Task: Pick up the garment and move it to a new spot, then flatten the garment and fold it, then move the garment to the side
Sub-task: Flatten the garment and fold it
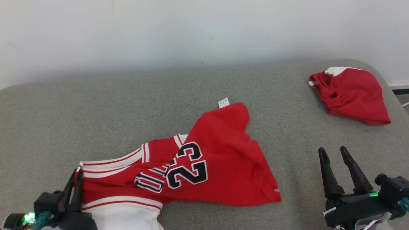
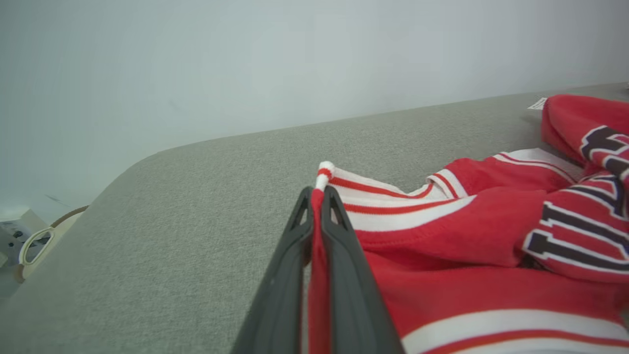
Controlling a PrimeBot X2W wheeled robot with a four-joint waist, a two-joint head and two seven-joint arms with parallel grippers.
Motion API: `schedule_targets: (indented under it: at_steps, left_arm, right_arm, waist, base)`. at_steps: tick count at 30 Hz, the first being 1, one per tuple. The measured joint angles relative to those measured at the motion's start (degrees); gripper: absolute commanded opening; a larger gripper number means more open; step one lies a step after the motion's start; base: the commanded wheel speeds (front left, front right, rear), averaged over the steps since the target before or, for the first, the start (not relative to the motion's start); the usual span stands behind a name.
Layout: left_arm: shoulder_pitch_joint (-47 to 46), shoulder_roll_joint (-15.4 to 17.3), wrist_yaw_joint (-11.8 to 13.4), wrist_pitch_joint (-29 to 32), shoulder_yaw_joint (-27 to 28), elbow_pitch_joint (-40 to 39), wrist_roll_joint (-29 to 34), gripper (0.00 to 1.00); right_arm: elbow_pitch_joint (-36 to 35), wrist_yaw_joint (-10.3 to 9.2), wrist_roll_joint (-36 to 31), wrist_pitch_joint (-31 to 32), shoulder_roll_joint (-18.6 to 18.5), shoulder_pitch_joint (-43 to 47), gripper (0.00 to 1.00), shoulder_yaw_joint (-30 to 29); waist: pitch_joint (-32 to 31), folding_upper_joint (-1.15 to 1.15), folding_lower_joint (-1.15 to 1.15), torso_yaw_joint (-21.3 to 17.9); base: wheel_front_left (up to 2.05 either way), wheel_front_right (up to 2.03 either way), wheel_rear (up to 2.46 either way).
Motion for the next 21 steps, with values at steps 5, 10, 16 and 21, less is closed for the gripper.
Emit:
schedule_targets:
  at_steps: [5, 10, 16, 21]
  left_arm:
    - [2.71, 1.36, 2.00, 0.44, 3.08, -2.63, -1.96, 0.00]
    - [5.21, 2.14, 3.25, 1.59, 3.78, -5.54, -2.07, 0.00]
    - [6.09, 1.27, 3.96, 1.89, 3.05, -5.82, -2.19, 1.00]
    - [6.63, 0.13, 4.99, 0.47, 3.41, -7.67, -2.29, 1.00]
  right_arm:
    - [0.74, 0.00, 0.01, 0.00, 0.03, -0.01, 1.00, 0.12]
    - [1.51, 0.00, 0.01, 0.00, -0.12, -0.01, 1.00, -0.01]
    - [2.01, 0.00, 0.26, 0.00, -0.40, -0.01, 1.00, 0.93]
    - [2.64, 0.00, 1.08, 0.00, -1.10, 0.00, 1.00, 2.23]
  waist:
    - [-0.07, 0.00, 0.00, 0.06]
    - [-0.14, 0.00, 0.00, -0.40]
    - [-0.56, 0.00, 0.00, -0.12]
    - [-1.11, 0.00, 0.00, 0.98]
  base:
    - [0.00, 0.00, 0.00]
    - [0.00, 0.00, 0.00]
    - [0.00, 0.00, 0.00]
    - [0.00, 0.00, 0.00]
